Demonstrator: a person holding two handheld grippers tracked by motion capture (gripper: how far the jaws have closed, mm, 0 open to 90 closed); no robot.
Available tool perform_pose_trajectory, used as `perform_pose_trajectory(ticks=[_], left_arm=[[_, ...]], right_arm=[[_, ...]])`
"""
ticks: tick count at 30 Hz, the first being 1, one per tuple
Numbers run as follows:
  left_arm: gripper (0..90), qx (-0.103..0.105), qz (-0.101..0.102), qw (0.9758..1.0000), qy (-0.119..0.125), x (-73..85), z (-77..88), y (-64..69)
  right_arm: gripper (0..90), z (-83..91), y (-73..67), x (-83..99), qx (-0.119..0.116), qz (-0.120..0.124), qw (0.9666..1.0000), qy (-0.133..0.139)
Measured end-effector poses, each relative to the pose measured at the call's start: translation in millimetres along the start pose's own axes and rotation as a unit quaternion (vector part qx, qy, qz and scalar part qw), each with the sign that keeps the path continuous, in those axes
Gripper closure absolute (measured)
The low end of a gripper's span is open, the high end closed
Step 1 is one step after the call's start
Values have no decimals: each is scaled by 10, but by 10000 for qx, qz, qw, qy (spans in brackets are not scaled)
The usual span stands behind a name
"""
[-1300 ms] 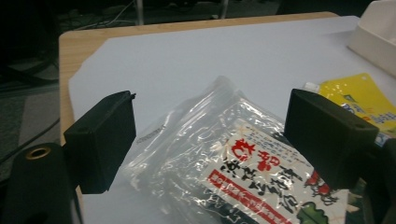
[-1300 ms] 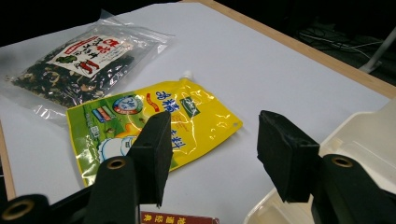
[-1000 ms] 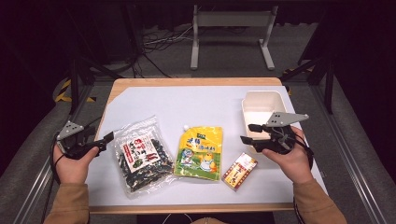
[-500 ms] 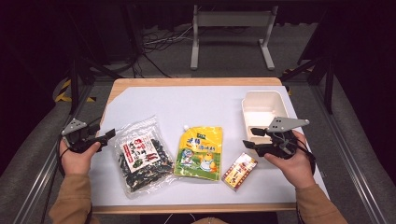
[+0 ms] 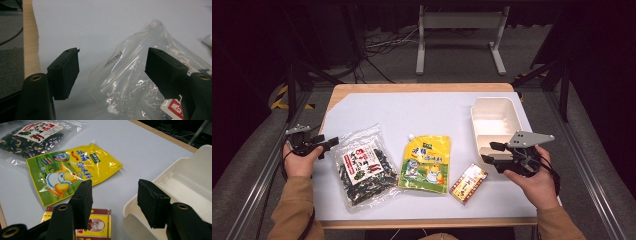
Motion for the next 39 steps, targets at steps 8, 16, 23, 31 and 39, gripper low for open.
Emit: perform_pose_trajectory(ticks=[8, 16, 23, 31, 39], left_arm=[[329, 120, 377, 9991, -169, 74, -54, -70], [454, 404, 563, 9973, -240, 117, -76, -21], [586, 233, 494, 9982, -227, 122, -53, -21], [764, 286, 430, 9987, -53, 59, -2, 28], [789, 399, -41, 9991, -120, 28, -28, 209]], right_arm=[[464, 15, -2, 33, 26, -26, 10000, -35], [459, -6, -20, 23, 4, 12, 10000, -26], [459, -36, -53, 9, -55, 47, 10000, -30], [457, -35, -70, -5, -61, 57, 10000, -25], [453, -30, -65, -8, -61, 39, 10000, -8]])
Point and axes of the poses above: each handheld gripper's, and its own axes: z roughly backward along the jaws, x roughly out of its underside, y roughly to its right, the point moved 9 cm from there along -z, roughly forward along the jaws, and after that the axes turned 5 degrees about y, right-handed, at the moved point
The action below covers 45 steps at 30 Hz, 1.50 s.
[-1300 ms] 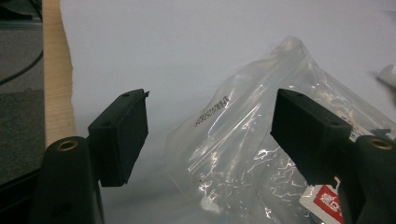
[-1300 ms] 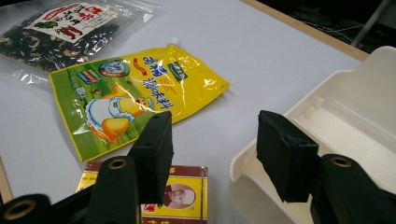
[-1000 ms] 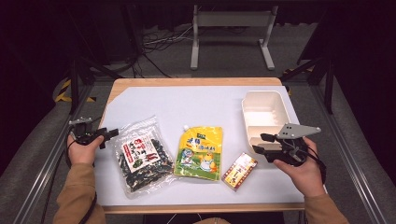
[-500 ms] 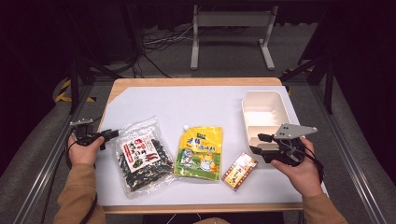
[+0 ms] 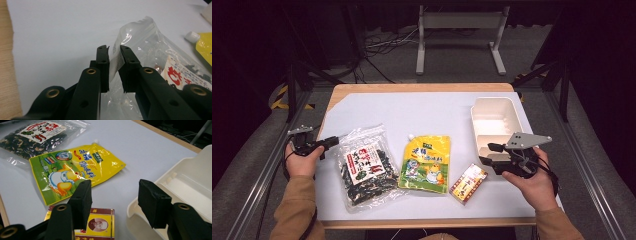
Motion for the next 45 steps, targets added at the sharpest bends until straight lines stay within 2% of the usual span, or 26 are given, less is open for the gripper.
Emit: perform_pose_trajectory(ticks=[2, 3, 5, 8, 16, 22, 26, 29, 30, 31, 36, 39, 45], left_arm=[[810, 11, -189, 9998, -104, 9, -27, 57], [851, 11, -189, 9998, -104, 9, -27, 57], [880, -45, -419, 9989, -224, 23, -49, 88], [900, -72, -572, 9980, -255, 23, -65, 117], [900, -58, -658, 9977, -174, -72, 39, 189], [900, 4, -708, 9975, 35, -217, 239, 293], [900, -18, -848, 9961, 254, -337, 399, 391], [900, -48, -1032, 9932, 538, -467, 572, 498], [900, -48, -1032, 9932, 538, -467, 572, 498], [900, -50, -1077, 9922, 627, -501, 621, 530], [900, 11, -1398, 9849, 1019, -652, 858, 728], [900, 85, -1509, 9810, 1216, -715, 965, 848], [900, 267, -1607, 9749, 1516, -789, 1120, 1014]], right_arm=[[452, -2, -2, -1, -4, 2, 10000, 0], [452, -2, -2, -1, -4, 2, 10000, 0], [451, -6, -6, -2, -10, 5, 10000, -2], [450, -4, -7, -6, -14, 12, 10000, 4], [475, 6, -17, -17, -49, -20, 10000, 6], [479, -13, -40, -50, -86, 35, 10000, 29], [481, -34, -67, -73, -119, 81, 9999, 32], [482, -58, -104, -105, -156, 113, 9998, 41], [482, -58, -104, -105, -156, 113, 9998, 41], [483, -67, -116, -115, -174, 125, 9998, 42], [485, -113, -156, -150, -239, 189, 9995, 43], [486, -138, -179, -172, -276, 233, 9993, 45], [507, -166, -244, -220, -407, 280, 9988, 72]])
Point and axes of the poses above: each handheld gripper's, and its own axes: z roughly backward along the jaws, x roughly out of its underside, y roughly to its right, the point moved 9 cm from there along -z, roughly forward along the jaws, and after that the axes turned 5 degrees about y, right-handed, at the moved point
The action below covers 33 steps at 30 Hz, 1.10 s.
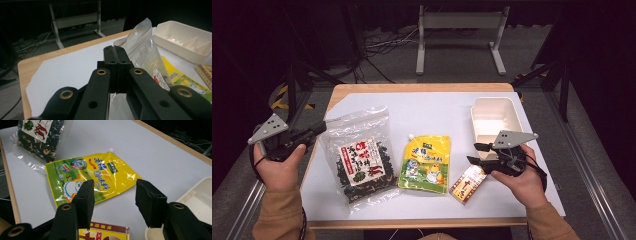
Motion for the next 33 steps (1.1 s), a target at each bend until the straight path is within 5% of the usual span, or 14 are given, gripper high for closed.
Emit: perform_pose_trajectory(ticks=[13, 15, 22, 33], left_arm=[[900, 648, -254, 9967, 417, -235, 169, 288], [900, 853, -262, 9949, 465, -259, 187, 336], [900, 1098, -275, 9922, 525, -281, 240, 391], [900, 1465, -266, 9864, 692, -285, 357, 499]], right_arm=[[555, -148, -245, -226, -467, -3, 9988, 159], [556, -210, -305, -306, -574, 67, 9982, 155], [542, -444, -439, -594, -933, 301, 9950, 198], [489, -939, -644, -869, -1517, 296, 9875, 295]])
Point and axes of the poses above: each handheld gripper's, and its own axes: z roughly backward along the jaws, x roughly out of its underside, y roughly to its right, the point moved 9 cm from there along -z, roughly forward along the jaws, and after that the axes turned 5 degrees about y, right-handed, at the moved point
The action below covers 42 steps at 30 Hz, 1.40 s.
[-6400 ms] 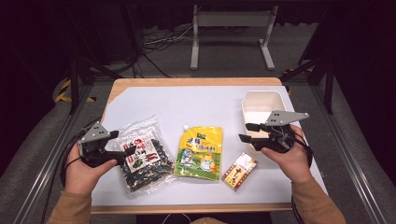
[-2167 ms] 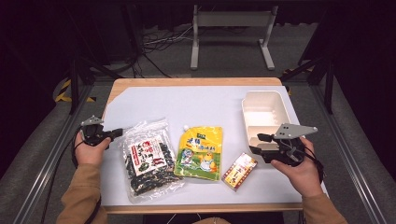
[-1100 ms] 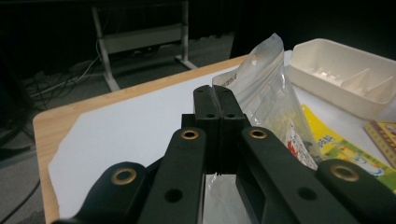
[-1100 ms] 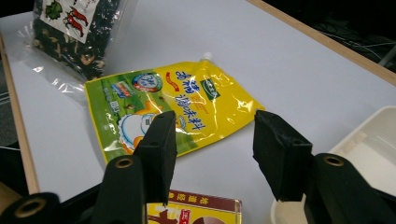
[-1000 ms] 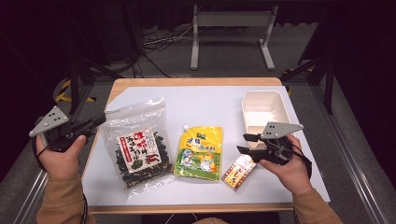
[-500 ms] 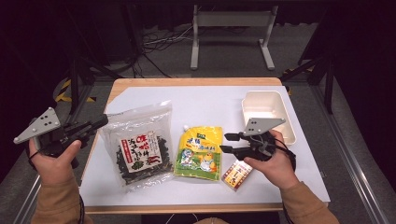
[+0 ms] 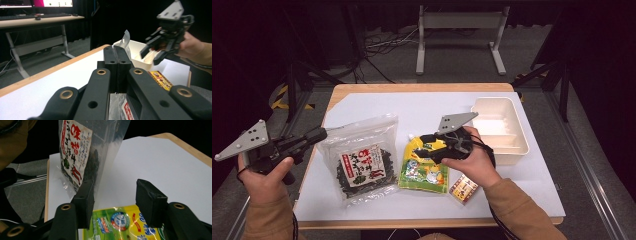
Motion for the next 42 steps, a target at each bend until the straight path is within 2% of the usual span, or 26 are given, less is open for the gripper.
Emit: perform_pose_trajectory(ticks=[2, 6, 12, 19, 27, 30, 33, 37, 42], left_arm=[[900, 26, -22, 10000, -9, -6, 21, 30], [900, 60, -44, 10000, 11, -17, 38, 66], [900, 160, -72, 9998, -3, -29, 47, 110], [900, 212, -63, 9998, 1, -41, 40, 115], [900, 192, -62, 9998, 8, -47, 47, 89], [900, 128, -8, 9999, 25, -33, 61, 50], [900, 60, 52, 10000, 57, -22, 87, 7], [900, -19, 30, 10000, 74, -36, 107, 0], [900, -40, 21, 9999, 104, -42, 127, -11]], right_arm=[[474, -118, -18, -25, -114, -37, 9999, -40], [462, -303, -64, -81, -241, 49, 9997, -69], [449, -460, -100, -139, -317, 168, 9993, -79], [454, -632, -148, -150, -498, 175, 9986, -90], [571, -802, -203, -109, -631, 314, 9972, -269], [687, -828, -204, -106, -709, 366, 9964, -280], [788, -834, -254, -121, -940, 380, 9945, -254], [824, -862, -307, -133, -1102, 336, 9931, -222], [837, -881, -330, -133, -1147, 197, 9931, -152]])
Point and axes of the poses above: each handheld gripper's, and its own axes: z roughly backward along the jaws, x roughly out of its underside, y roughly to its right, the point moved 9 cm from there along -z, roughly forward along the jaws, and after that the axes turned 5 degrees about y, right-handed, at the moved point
